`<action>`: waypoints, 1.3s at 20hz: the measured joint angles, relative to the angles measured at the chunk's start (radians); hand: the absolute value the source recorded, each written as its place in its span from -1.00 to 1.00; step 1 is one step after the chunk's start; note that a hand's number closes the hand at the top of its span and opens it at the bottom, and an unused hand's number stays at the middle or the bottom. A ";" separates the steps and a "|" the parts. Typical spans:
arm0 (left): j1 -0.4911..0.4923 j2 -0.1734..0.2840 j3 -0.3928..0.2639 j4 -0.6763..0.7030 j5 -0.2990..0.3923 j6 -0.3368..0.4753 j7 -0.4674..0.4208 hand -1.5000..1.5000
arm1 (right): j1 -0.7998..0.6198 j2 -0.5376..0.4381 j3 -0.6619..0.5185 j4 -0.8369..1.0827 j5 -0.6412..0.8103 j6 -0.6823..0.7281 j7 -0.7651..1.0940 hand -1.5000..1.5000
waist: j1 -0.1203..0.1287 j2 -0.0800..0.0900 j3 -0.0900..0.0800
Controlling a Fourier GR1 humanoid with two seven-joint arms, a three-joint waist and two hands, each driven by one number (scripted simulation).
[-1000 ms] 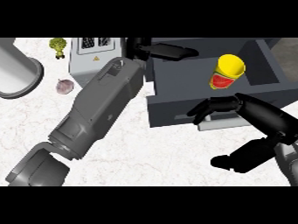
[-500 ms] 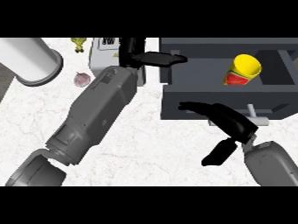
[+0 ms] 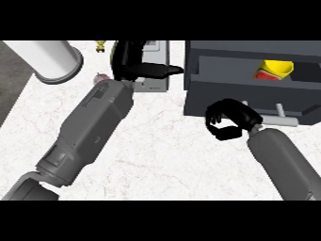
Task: Pick up the cup, place it into the drawer and close the drawer
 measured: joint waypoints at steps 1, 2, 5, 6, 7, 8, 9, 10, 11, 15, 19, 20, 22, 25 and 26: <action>0.018 0.010 -0.001 -0.013 0.001 -0.012 0.000 -1.00 | -0.024 0.005 -0.017 0.042 -0.001 -0.019 -0.024 1.00 | 0.007 0.001 0.000; 0.032 0.019 -0.002 -0.027 0.002 -0.022 0.004 -1.00 | -0.048 0.003 -0.037 0.083 -0.007 -0.031 -0.051 1.00 | 0.016 0.004 0.002; 0.074 0.037 -0.009 -0.062 0.001 -0.046 0.006 -1.00 | -0.127 -0.008 -0.097 0.194 -0.019 -0.069 -0.107 1.00 | 0.033 0.010 0.003; 0.085 0.041 -0.011 -0.071 0.001 -0.051 0.009 -1.00 | -0.151 -0.008 -0.114 0.227 -0.023 -0.086 -0.124 1.00 | 0.038 0.012 0.003; 0.101 0.053 -0.012 -0.079 0.002 -0.063 0.011 -1.00 | -0.179 -0.018 -0.137 0.254 -0.032 -0.093 -0.136 1.00 | 0.044 0.014 0.004; 0.107 0.062 -0.012 -0.091 0.003 -0.070 0.016 -1.00 | -0.201 -0.025 -0.157 0.285 -0.039 -0.102 -0.148 1.00 | 0.051 0.017 0.005; 0.115 0.067 -0.014 -0.100 0.003 -0.076 0.019 -1.00 | -0.220 -0.026 -0.172 0.310 -0.049 -0.100 -0.158 1.00 | 0.054 0.019 0.007; 0.123 0.074 -0.015 -0.108 0.003 -0.083 0.024 -1.00 | -0.226 -0.027 -0.181 0.325 -0.057 -0.096 -0.176 1.00 | 0.057 0.019 0.008; 0.129 0.077 -0.017 -0.114 0.004 -0.089 0.027 -1.00 | -0.231 -0.028 -0.190 0.336 -0.067 -0.088 -0.187 1.00 | 0.058 0.020 0.009; 0.157 0.098 -0.023 -0.138 0.005 -0.116 0.037 -1.00 | -0.239 -0.036 -0.217 0.360 -0.104 -0.039 -0.211 1.00 | 0.069 0.018 0.011; 0.167 0.113 -0.023 -0.160 0.010 -0.140 0.048 -1.00 | -0.236 -0.048 -0.235 0.363 -0.136 0.007 -0.221 1.00 | 0.081 0.020 0.012; 0.174 0.116 -0.025 -0.163 0.010 -0.147 0.048 -1.00 | -0.233 -0.051 -0.241 0.361 -0.145 0.017 -0.221 1.00 | 0.084 0.020 0.013; 0.185 0.121 -0.027 -0.171 0.012 -0.158 0.052 -1.00 | -0.227 -0.058 -0.248 0.354 -0.160 0.040 -0.223 1.00 | 0.091 0.021 0.014; 0.192 0.126 -0.028 -0.182 0.016 -0.173 0.060 -1.00 | -0.221 -0.068 -0.256 0.345 -0.182 0.076 -0.224 1.00 | 0.097 0.024 0.016; 0.192 0.130 -0.027 -0.184 0.019 -0.177 0.064 -1.00 | -0.219 -0.072 -0.258 0.341 -0.189 0.090 -0.224 1.00 | 0.099 0.025 0.017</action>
